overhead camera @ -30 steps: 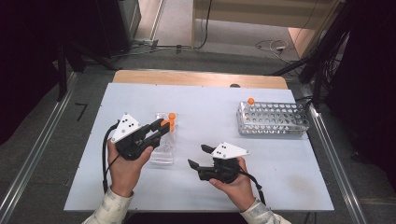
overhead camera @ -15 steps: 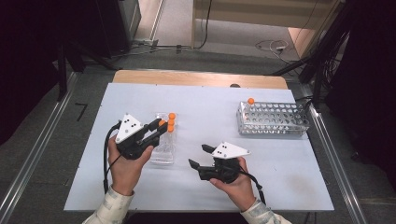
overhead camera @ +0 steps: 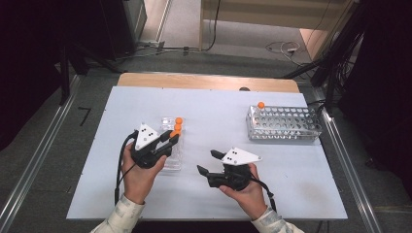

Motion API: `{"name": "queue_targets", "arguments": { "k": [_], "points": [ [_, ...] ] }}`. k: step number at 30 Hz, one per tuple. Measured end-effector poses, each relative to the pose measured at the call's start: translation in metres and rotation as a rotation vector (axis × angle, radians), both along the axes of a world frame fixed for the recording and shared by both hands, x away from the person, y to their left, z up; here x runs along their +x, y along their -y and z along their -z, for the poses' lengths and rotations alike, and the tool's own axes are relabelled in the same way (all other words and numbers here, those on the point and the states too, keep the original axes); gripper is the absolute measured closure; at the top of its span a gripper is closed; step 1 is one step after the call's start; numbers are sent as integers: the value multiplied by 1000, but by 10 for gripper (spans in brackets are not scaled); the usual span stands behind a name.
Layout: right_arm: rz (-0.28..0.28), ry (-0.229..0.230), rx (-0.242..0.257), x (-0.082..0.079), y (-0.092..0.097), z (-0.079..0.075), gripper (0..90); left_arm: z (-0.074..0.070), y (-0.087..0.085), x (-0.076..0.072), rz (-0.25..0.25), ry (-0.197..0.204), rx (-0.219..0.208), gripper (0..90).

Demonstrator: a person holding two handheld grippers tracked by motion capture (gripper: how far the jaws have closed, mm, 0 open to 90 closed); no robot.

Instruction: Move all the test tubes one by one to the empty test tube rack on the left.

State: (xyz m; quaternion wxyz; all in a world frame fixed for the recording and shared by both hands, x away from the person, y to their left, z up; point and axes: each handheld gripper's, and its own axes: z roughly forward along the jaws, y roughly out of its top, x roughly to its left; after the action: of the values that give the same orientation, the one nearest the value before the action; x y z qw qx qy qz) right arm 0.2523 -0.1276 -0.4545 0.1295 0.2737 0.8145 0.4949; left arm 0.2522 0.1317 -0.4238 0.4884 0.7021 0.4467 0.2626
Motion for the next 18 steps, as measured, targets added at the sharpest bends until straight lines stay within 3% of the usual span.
{"name": "queue_targets", "arguments": {
  "k": [12, 18],
  "points": [
    [-6, -1, -4, 0, -1, 1, 304, 0, 4, -1, -2, -2, 17, 699],
    [-4, -1, -4, 0, -1, 1, 305, 0, 3, -1, -6, -1, 3, 610]
  ]
}}
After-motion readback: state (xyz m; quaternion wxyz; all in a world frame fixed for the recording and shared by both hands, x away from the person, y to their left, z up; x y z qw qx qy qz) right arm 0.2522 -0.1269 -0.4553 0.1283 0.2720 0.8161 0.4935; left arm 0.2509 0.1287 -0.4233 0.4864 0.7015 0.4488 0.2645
